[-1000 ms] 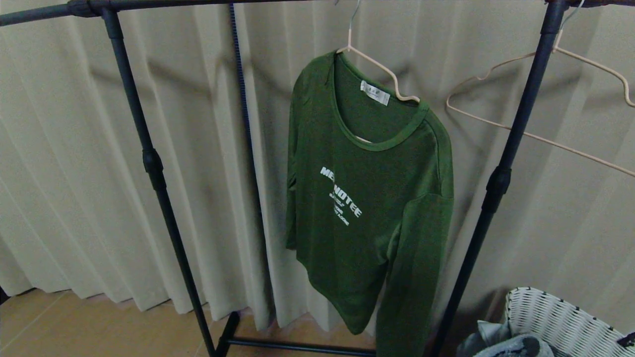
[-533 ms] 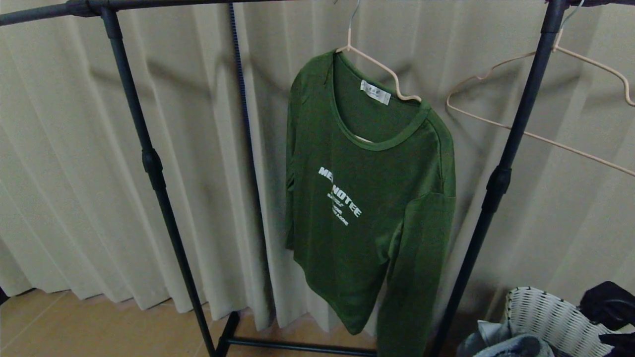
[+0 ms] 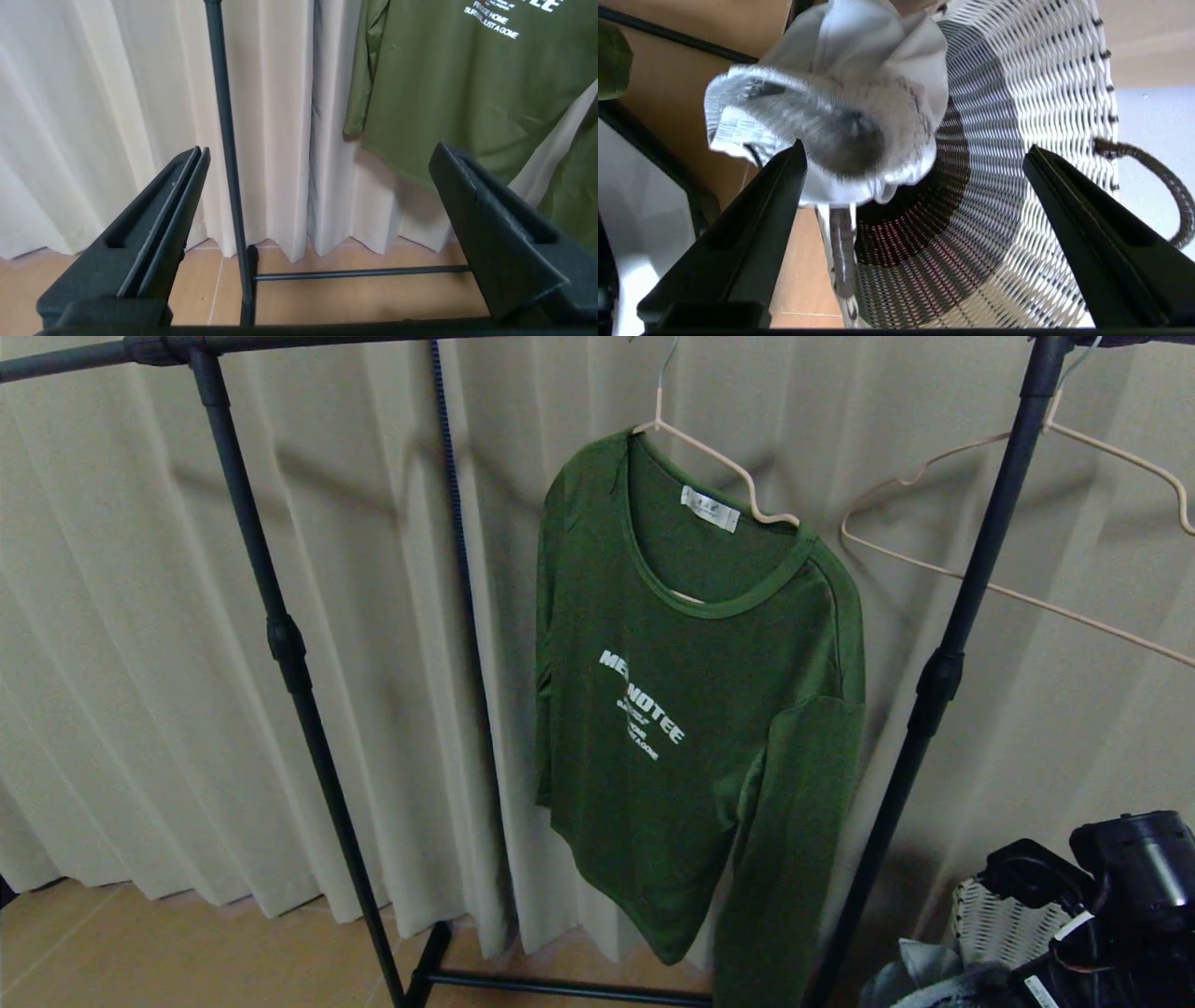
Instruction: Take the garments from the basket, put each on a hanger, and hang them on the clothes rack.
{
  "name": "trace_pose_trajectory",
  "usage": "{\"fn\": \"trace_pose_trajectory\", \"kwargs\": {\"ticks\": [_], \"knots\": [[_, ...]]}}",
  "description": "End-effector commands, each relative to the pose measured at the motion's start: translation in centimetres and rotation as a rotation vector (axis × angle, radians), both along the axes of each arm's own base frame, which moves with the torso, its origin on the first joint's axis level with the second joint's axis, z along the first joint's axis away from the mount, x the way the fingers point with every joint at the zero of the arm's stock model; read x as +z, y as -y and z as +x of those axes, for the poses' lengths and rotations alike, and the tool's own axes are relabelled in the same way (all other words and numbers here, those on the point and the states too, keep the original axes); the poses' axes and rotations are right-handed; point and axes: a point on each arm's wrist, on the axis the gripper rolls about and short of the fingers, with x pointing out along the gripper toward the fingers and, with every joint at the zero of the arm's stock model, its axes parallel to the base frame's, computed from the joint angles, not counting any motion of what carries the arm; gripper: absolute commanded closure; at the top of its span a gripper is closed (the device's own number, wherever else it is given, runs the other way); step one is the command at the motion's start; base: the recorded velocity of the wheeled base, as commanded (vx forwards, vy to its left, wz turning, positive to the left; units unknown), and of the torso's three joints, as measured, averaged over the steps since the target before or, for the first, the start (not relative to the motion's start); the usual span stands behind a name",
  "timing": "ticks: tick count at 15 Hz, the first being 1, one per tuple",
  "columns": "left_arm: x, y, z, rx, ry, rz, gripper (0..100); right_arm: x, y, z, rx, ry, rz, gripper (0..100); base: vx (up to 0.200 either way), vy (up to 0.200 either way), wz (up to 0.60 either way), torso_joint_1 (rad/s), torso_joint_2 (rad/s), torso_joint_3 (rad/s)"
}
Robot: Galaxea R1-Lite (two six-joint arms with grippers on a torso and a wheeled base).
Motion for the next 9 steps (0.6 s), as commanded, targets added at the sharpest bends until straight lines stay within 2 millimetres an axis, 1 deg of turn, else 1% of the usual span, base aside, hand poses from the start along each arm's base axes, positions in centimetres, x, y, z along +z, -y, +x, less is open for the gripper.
{"fn": "trace_pose_trajectory", "kwargs": {"ticks": [1,2,4,9], "knots": [[0.0,0.0,0.0,0.000,0.001,0.000,0,-1.1,0.5,1.2,-0.032,-0.043,-0.006,0,0.000,0.000,0.00,0.000,0.00,0.000],[0.0,0.0,0.0,0.000,0.001,0.000,0,-1.5,0.8,1.9,-0.049,-0.054,-0.016,0,0.000,0.000,0.00,0.000,0.00,0.000],[0.0,0.0,0.0,0.000,0.001,0.000,0,-2.1,1.4,2.4,-0.084,-0.072,-0.025,0,0.000,0.000,0.00,0.000,0.00,0.000],[0.0,0.0,0.0,0.000,0.001,-0.002,0,-2.3,1.7,2.4,-0.098,-0.080,-0.025,0,0.000,0.000,0.00,0.000,0.00,0.000]]}}
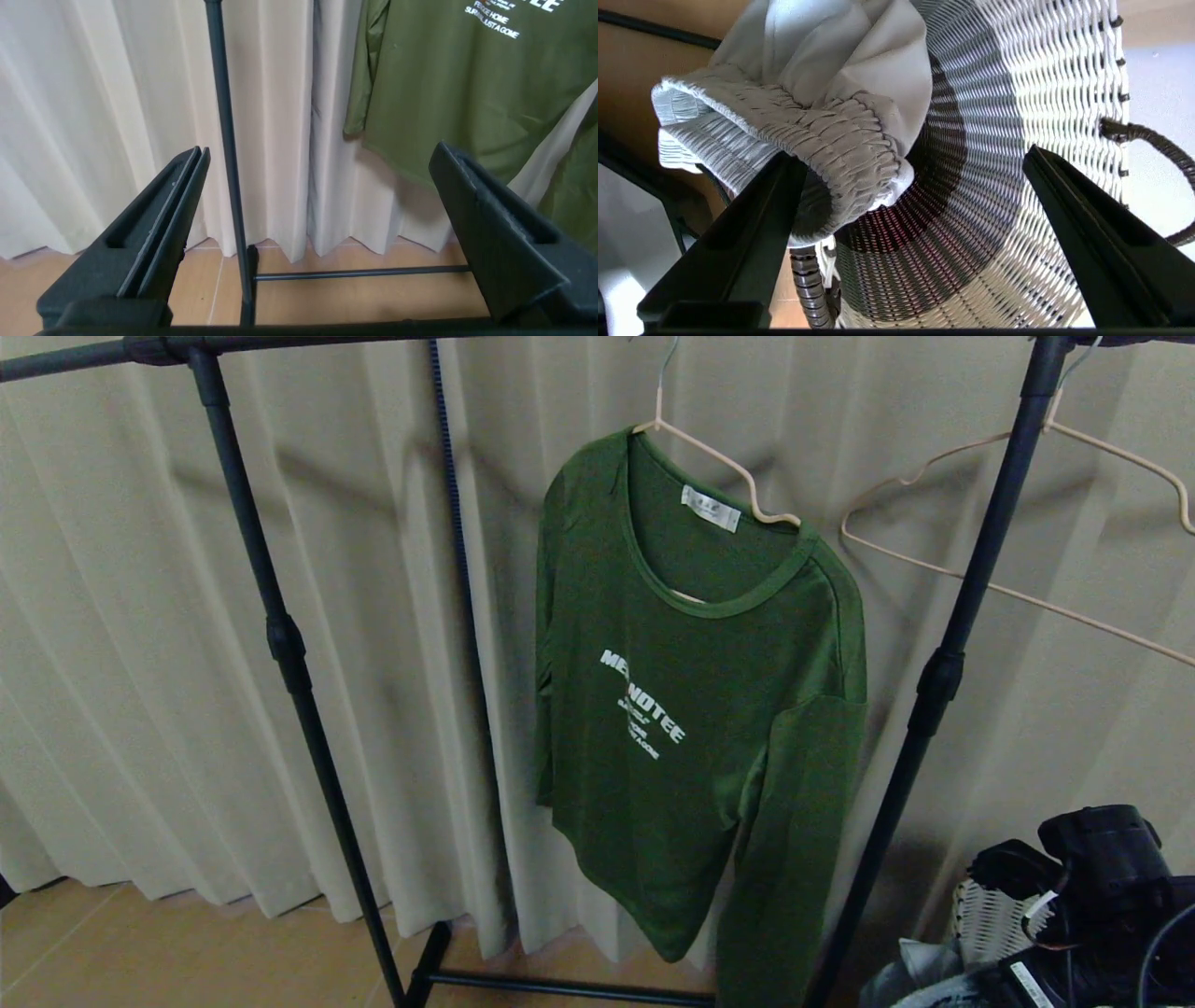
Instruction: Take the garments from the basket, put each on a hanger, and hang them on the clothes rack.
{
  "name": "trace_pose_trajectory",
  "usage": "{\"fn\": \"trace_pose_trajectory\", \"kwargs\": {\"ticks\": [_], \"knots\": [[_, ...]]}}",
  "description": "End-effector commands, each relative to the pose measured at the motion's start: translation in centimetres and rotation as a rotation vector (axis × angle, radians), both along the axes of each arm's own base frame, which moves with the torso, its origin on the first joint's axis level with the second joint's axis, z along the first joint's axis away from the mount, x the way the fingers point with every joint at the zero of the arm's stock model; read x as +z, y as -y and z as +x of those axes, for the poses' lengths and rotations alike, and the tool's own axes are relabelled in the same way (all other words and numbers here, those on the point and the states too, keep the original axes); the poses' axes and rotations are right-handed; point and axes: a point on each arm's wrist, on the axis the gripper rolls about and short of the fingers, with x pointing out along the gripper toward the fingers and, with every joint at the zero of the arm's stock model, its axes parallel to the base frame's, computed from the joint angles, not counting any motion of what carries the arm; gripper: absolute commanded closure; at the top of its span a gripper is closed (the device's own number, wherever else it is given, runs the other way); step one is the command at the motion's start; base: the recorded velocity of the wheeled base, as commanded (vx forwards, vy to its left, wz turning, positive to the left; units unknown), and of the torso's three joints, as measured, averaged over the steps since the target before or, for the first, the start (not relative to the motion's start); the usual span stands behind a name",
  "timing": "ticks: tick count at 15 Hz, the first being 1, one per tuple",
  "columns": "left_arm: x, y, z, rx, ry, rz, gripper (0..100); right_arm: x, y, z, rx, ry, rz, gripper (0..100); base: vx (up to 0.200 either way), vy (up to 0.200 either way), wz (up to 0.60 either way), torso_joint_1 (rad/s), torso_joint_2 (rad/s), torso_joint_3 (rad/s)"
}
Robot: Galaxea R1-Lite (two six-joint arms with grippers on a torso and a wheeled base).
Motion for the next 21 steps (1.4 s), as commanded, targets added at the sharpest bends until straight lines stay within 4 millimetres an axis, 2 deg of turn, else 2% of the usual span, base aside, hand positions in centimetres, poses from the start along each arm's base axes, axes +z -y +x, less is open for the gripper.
{"fn": "trace_pose_trajectory", "kwargs": {"ticks": [1,3,7,8,10,11,16,21], "knots": [[0.0,0.0,0.0,0.000,0.001,-0.001,0,-0.1,0.1,0.0,-0.004,-0.007,0.000,100,0.000,0.000,0.00,0.000,0.00,0.000],[0.0,0.0,0.0,0.000,0.001,-0.001,0,-0.2,0.1,0.0,-0.003,-0.011,0.000,100,0.000,0.000,0.00,0.000,0.00,0.000],[0.0,0.0,0.0,0.011,0.001,-0.012,0,1.5,-0.1,-0.7,0.002,0.119,0.008,100,0.000,0.000,0.00,0.000,0.00,0.000],[0.0,0.0,0.0,0.010,-0.002,-0.021,0,3.0,-0.2,-1.3,0.011,0.205,0.026,100,0.000,0.000,0.00,0.000,0.00,0.000],[0.0,0.0,0.0,0.010,0.000,-0.018,0,4.6,-0.3,-2.2,0.040,0.285,0.065,100,0.000,0.000,0.00,0.000,0.00,0.000],[0.0,0.0,0.0,0.012,0.000,-0.019,0,6.3,-0.4,-3.3,0.063,0.378,0.092,100,0.000,0.000,0.00,0.000,0.00,0.000],[0.0,0.0,0.0,0.012,-0.001,-0.019,0,9.9,-1.6,-7.2,0.220,0.623,0.187,100,0.000,0.000,0.00,0.000,0.00,0.000],[0.0,0.0,0.0,0.012,-0.001,-0.019,0,9.3,-2.2,-9.4,0.286,0.651,0.204,100,0.000,0.000,0.00,0.000,0.00,0.000]]}}
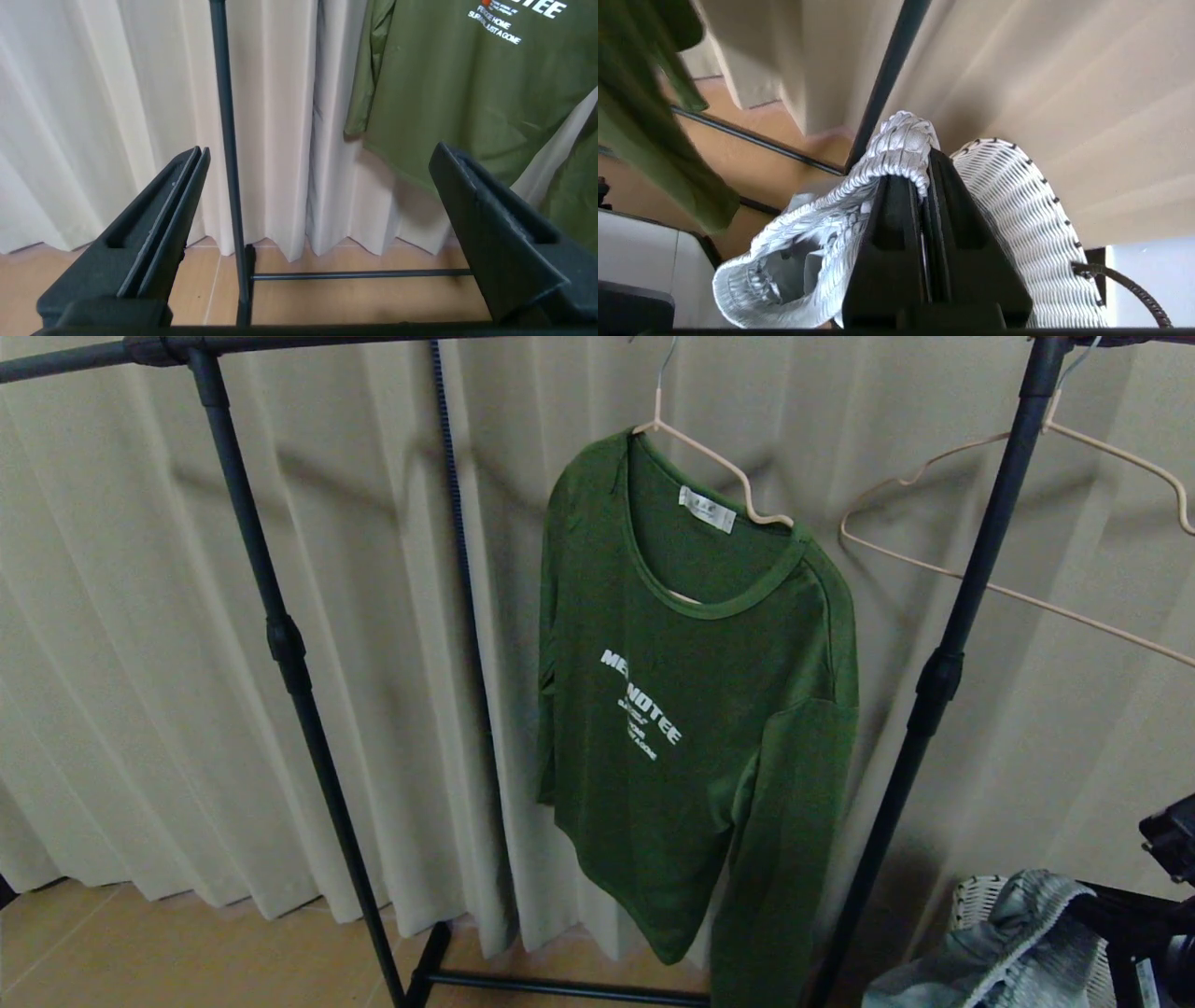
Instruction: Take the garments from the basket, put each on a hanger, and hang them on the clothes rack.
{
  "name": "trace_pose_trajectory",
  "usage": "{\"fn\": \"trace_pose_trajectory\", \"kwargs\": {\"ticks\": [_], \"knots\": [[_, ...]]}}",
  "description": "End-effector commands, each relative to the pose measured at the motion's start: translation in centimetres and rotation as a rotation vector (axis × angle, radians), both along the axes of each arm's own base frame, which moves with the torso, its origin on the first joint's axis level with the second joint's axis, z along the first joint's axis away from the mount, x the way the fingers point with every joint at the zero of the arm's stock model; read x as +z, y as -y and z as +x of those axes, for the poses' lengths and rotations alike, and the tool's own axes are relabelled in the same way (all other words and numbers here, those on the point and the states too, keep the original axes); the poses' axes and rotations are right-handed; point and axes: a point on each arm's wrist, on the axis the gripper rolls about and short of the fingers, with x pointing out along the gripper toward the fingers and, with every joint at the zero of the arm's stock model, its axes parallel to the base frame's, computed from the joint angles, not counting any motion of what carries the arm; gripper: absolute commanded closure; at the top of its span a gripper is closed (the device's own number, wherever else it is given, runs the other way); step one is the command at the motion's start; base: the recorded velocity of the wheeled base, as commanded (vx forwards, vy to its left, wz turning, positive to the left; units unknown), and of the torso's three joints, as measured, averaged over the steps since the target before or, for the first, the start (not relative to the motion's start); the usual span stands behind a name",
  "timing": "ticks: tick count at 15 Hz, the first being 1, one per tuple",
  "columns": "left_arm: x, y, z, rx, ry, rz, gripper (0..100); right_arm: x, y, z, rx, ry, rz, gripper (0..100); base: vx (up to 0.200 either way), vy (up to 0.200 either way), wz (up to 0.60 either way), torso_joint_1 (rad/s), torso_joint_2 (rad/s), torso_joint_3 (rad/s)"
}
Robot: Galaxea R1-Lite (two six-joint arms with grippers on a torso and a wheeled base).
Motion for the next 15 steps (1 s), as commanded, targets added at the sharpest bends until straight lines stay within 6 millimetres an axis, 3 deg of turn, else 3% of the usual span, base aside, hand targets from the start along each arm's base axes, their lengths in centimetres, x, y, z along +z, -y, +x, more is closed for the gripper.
{"fn": "trace_pose_trajectory", "kwargs": {"ticks": [1,15], "knots": [[0.0,0.0,0.0,0.000,0.002,-0.001,0,0.1,0.0,-1.0,0.009,0.037,0.003,100,0.000,0.000,0.00,0.000,0.00,0.000],[0.0,0.0,0.0,0.000,0.000,0.000,0,0.5,0.1,-2.2,0.010,0.082,0.005,100,0.000,0.000,0.00,0.000,0.00,0.000]]}}
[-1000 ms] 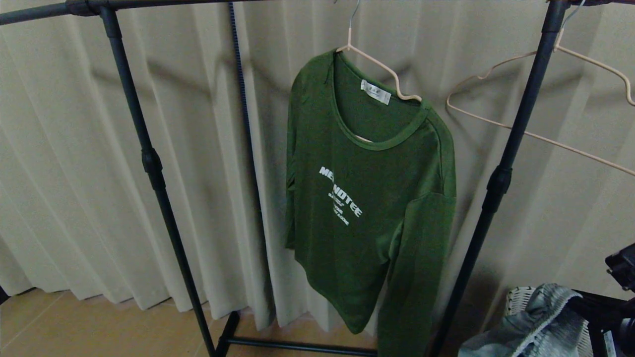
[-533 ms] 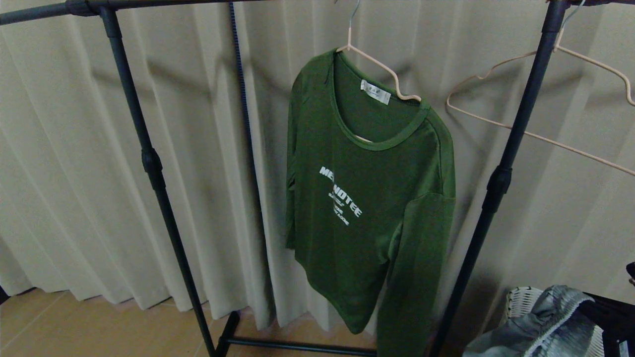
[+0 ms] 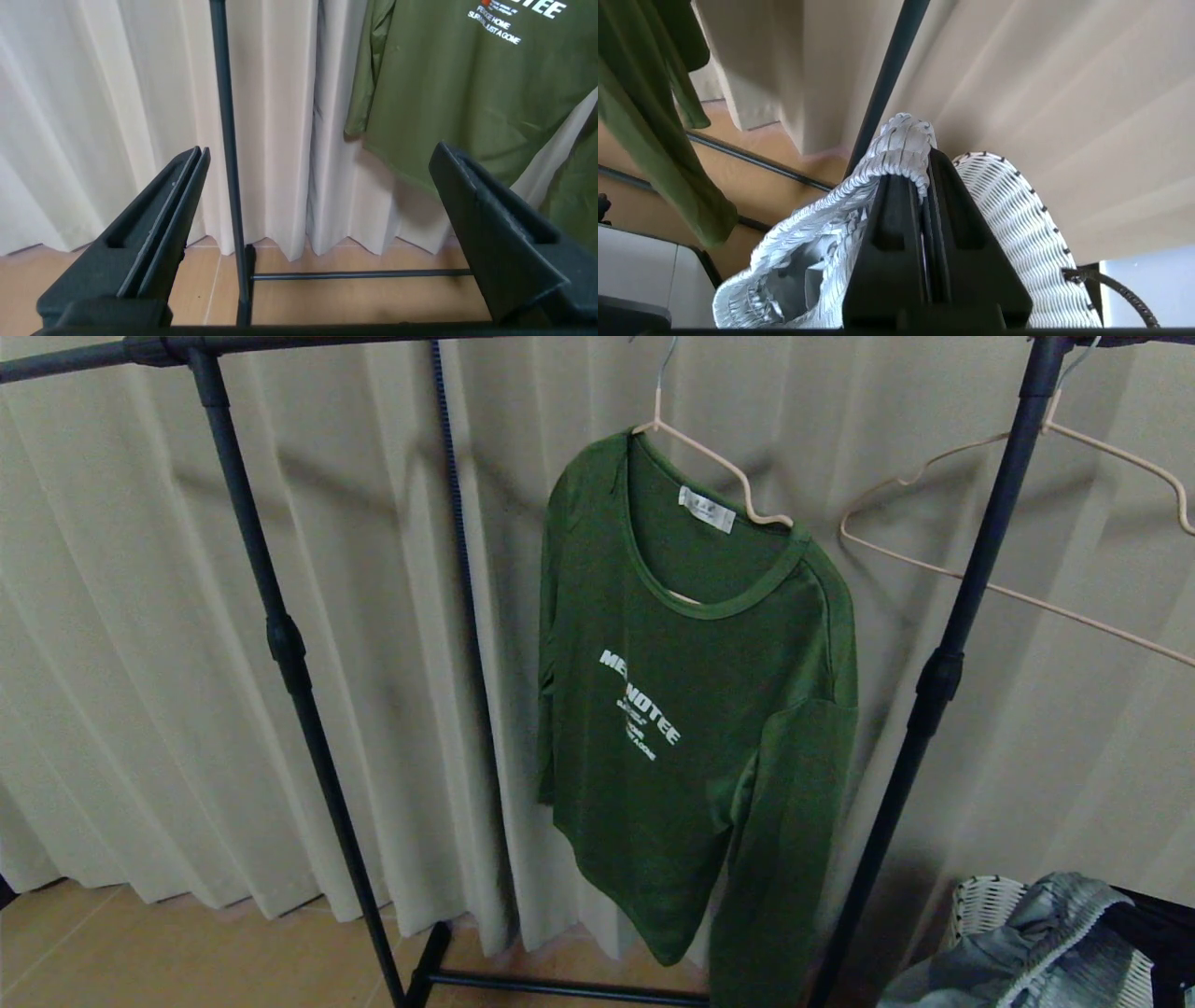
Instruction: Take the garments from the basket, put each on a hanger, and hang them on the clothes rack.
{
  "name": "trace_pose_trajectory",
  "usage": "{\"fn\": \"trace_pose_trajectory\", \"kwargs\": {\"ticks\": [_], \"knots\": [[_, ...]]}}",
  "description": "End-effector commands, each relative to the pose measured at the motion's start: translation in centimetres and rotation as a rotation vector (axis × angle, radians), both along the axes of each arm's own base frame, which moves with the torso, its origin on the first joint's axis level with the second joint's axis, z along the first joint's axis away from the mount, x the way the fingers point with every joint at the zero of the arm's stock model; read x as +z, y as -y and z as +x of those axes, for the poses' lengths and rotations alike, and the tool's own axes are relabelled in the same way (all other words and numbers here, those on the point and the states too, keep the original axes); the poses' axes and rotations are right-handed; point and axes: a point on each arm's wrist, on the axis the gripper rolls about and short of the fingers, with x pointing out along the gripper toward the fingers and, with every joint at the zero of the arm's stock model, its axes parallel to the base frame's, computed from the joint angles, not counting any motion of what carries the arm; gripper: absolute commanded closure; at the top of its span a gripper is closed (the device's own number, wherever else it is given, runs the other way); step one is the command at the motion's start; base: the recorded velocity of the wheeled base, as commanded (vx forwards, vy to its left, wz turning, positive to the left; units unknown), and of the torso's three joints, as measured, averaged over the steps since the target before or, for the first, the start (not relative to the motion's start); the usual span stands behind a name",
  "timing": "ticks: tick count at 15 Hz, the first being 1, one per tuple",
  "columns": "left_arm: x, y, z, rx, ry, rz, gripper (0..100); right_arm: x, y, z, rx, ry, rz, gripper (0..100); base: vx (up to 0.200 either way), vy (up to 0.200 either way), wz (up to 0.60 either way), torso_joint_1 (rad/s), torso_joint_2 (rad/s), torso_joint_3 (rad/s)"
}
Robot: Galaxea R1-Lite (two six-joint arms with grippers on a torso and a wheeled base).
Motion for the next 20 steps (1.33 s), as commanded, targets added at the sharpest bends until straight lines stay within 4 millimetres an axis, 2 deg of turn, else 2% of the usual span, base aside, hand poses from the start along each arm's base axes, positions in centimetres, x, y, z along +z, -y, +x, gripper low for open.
{"fn": "trace_pose_trajectory", "kwargs": {"ticks": [1,4,19,20], "knots": [[0.0,0.0,0.0,0.000,0.000,0.000,0,0.0,0.0,-0.4,-0.001,0.012,0.001,100,0.000,0.000,0.00,0.000,0.00,0.000],[0.0,0.0,0.0,0.000,0.002,-0.001,0,0.0,0.1,-1.2,0.001,-0.003,0.000,100,0.000,0.000,0.00,0.000,0.00,0.000],[0.0,0.0,0.0,0.001,0.001,0.004,0,0.0,0.2,-1.7,0.002,0.015,0.002,100,0.000,0.000,0.00,0.000,0.00,0.000],[0.0,0.0,0.0,0.001,0.001,0.004,0,0.0,0.2,-1.7,0.002,0.015,0.002,100,-0.200,0.000,0.00,0.002,0.00,0.007]]}}
